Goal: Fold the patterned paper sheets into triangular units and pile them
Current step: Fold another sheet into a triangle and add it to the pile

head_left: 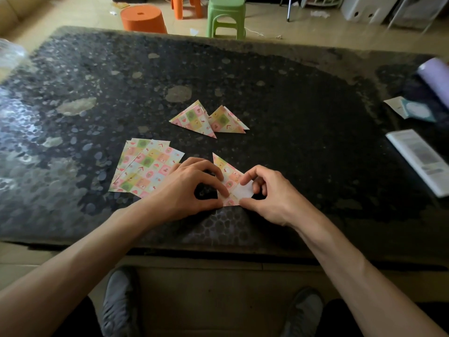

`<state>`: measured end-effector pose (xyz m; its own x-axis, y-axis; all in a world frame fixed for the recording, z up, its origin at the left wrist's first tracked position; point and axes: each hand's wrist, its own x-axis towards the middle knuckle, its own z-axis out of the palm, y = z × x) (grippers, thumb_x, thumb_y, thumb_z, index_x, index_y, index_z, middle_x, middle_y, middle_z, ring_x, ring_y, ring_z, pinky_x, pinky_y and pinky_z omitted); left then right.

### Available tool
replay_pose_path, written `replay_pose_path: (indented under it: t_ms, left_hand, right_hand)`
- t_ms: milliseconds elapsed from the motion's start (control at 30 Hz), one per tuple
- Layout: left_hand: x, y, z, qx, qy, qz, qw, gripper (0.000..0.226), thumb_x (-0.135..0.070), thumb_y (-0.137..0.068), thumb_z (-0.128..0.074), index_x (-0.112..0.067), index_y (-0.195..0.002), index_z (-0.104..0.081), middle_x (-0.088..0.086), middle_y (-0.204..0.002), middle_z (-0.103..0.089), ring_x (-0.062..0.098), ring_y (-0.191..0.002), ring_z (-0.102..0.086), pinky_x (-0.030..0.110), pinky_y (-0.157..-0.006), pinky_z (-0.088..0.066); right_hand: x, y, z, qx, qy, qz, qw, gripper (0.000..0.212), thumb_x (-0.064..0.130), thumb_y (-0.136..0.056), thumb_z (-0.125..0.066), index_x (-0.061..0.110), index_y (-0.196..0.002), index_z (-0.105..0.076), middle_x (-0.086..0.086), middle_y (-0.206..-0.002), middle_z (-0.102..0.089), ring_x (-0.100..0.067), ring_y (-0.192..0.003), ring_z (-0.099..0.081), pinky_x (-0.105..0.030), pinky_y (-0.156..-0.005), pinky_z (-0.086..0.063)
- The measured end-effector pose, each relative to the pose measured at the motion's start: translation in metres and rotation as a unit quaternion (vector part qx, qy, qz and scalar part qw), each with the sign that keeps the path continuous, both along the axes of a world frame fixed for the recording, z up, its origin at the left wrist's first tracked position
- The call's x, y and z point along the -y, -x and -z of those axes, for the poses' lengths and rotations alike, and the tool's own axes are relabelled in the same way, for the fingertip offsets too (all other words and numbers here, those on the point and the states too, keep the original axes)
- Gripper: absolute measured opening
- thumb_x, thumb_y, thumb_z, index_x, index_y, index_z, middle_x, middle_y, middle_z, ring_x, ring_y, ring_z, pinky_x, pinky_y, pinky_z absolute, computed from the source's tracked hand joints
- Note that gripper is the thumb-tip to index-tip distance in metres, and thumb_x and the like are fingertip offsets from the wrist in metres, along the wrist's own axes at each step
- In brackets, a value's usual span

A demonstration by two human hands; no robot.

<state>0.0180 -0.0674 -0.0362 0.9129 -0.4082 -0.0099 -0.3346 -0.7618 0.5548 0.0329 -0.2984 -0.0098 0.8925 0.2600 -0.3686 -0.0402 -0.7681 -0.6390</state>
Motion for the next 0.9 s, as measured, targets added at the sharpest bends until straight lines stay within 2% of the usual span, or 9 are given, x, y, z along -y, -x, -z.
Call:
replay_pose_path:
  t_ms: [167, 300, 367, 433, 567, 700, 800, 900]
  left_hand:
    - [0.0, 0.0, -0.001, 0.01, 0.004, -0.002, 1.0, 0.021, -0.053, -0.082, -0.077, -0.053, -0.101, -0.07, -0.029, -0.123, -0.053, 0.004, -0.132, -0.04, 0.051, -0.11, -0.039]
    - [-0.002, 0.003, 0.002, 0.023, 0.022, -0.013, 0.999, 0.034, -0.053, -0.081, -0.078, -0.049, -0.113, -0.066, -0.023, -0.127, -0.051, 0.004, -0.129, -0.044, 0.047, -0.11, -0.041]
    - [-0.002, 0.003, 0.001, 0.027, 0.028, -0.014, 0.999, 0.043, -0.053, -0.08, -0.077, -0.047, -0.12, -0.062, -0.021, -0.131, -0.048, 0.005, -0.13, -0.044, 0.044, -0.11, -0.042]
    - [-0.002, 0.003, -0.001, 0.032, 0.027, -0.013, 0.999, 0.052, -0.052, -0.08, -0.079, -0.043, -0.127, -0.058, -0.018, -0.136, -0.048, 0.007, -0.134, -0.043, 0.044, -0.111, -0.043]
    - [0.0, 0.003, -0.006, 0.013, 0.043, -0.001, 0.999, 0.068, -0.035, -0.082, -0.082, -0.039, -0.142, -0.049, -0.016, -0.139, -0.048, 0.004, -0.13, -0.047, 0.04, -0.107, -0.047]
    - [0.006, 0.009, -0.009, -0.003, 0.088, 0.033, 0.996, 0.079, -0.022, -0.084, -0.081, -0.037, -0.15, -0.041, -0.016, -0.138, -0.048, 0.002, -0.13, -0.05, 0.033, -0.104, -0.05]
    - [0.01, 0.01, -0.009, -0.015, 0.123, 0.047, 0.991, 0.085, -0.013, -0.084, -0.081, -0.035, -0.154, -0.038, -0.01, -0.141, -0.048, 0.008, -0.133, -0.051, 0.032, -0.107, -0.049]
    - [0.014, 0.011, -0.007, -0.022, 0.178, 0.035, 0.983, 0.084, -0.011, -0.084, -0.083, -0.028, -0.154, -0.04, -0.007, -0.143, -0.048, 0.01, -0.136, -0.051, 0.03, -0.106, -0.051]
  right_hand:
    - [0.0, 0.001, 0.001, 0.005, -0.01, 0.002, 1.0, 0.037, 0.026, -0.083, -0.086, 0.037, -0.105, -0.059, 0.006, -0.094, -0.059, -0.008, -0.074, -0.054, -0.024, -0.065, -0.045]
    - [0.004, -0.001, -0.003, -0.006, -0.05, 0.021, 0.999, 0.038, 0.03, -0.083, -0.085, 0.037, -0.11, -0.06, 0.005, -0.097, -0.062, -0.009, -0.08, -0.059, -0.024, -0.068, -0.048]
    - [0.005, -0.002, -0.003, 0.021, -0.058, 0.055, 0.997, 0.034, 0.03, -0.086, -0.083, 0.038, -0.111, -0.061, 0.008, -0.102, -0.061, -0.008, -0.084, -0.062, -0.019, -0.068, -0.049]
    - [0.005, -0.002, 0.0, 0.079, -0.023, 0.066, 0.994, 0.032, 0.03, -0.089, -0.08, 0.04, -0.113, -0.061, 0.012, -0.111, -0.057, -0.005, -0.09, -0.061, -0.015, -0.068, -0.045]
    - [0.003, -0.001, 0.008, 0.138, 0.021, 0.032, 0.99, 0.044, 0.036, -0.09, -0.078, 0.039, -0.13, -0.06, 0.012, -0.126, -0.052, -0.005, -0.114, -0.052, -0.02, -0.086, -0.044]
    - [0.002, 0.001, 0.012, 0.165, 0.022, -0.002, 0.986, 0.053, 0.035, -0.092, -0.074, 0.041, -0.14, -0.054, 0.012, -0.124, -0.051, -0.007, -0.119, -0.047, -0.023, -0.091, -0.042]
    - [0.002, 0.003, 0.015, 0.204, 0.012, -0.029, 0.979, 0.042, 0.036, -0.096, -0.068, 0.041, -0.136, -0.057, 0.013, -0.12, -0.053, -0.005, -0.116, -0.048, -0.021, -0.091, -0.044]
    - [0.002, 0.003, 0.015, 0.242, 0.014, -0.067, 0.968, 0.025, 0.035, -0.099, -0.065, 0.034, -0.124, -0.068, 0.016, -0.11, -0.059, 0.0, -0.107, -0.052, -0.019, -0.086, -0.045]
